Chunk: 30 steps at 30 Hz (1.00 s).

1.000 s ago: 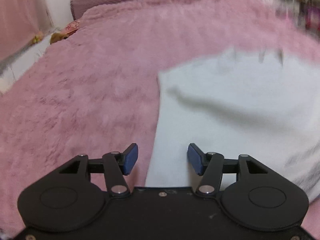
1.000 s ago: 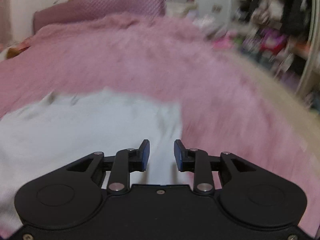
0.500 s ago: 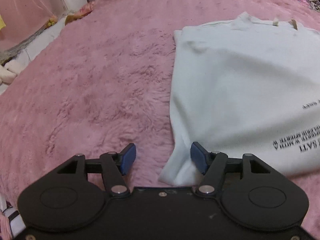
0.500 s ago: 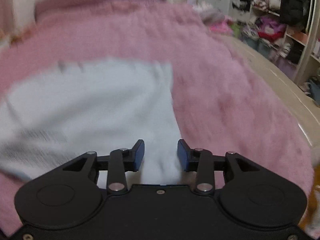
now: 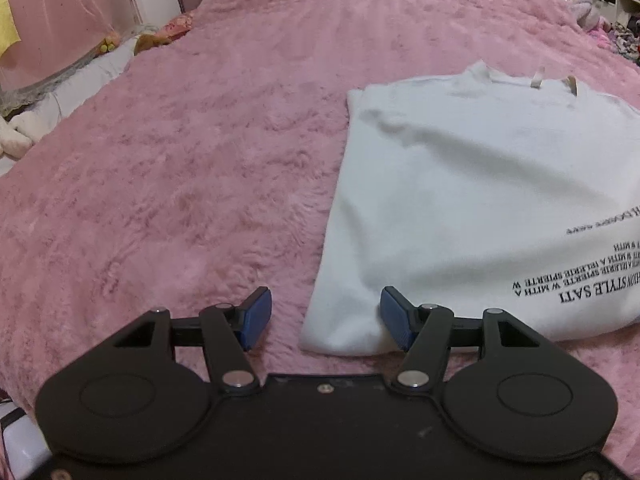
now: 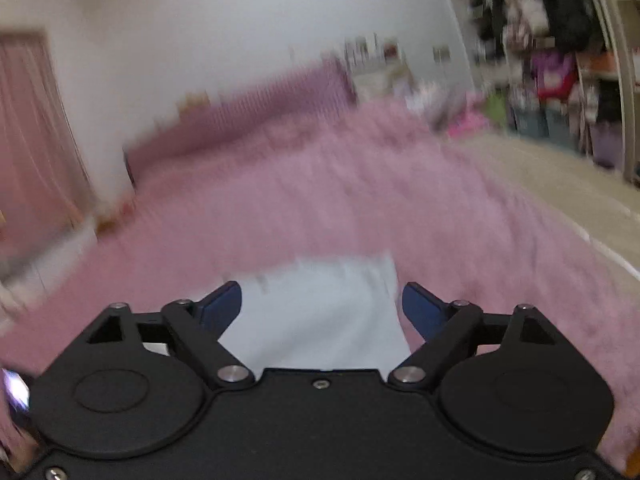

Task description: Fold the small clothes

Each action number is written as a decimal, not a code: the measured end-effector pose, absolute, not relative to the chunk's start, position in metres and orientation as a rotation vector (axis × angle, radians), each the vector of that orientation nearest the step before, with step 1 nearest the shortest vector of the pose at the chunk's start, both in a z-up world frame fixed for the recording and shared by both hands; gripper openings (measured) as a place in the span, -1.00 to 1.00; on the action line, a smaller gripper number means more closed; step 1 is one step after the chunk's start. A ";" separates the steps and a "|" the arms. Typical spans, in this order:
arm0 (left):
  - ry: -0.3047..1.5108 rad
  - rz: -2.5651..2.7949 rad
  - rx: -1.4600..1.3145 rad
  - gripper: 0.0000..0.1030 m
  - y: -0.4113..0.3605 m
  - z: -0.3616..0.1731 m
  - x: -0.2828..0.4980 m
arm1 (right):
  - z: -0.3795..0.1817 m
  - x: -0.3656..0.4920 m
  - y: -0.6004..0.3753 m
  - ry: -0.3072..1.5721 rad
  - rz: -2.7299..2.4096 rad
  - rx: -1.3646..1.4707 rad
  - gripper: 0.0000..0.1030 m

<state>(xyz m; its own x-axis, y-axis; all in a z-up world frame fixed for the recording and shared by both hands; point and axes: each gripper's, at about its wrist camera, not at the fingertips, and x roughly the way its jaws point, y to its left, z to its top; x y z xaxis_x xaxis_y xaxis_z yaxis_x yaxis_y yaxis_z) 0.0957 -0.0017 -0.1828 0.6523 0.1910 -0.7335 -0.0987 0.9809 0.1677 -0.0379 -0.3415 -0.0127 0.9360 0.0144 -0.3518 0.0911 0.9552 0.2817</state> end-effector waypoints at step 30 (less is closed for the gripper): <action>0.845 0.188 0.029 0.26 -0.014 -0.188 0.159 | -0.109 0.070 -0.267 0.584 -0.044 0.133 -0.14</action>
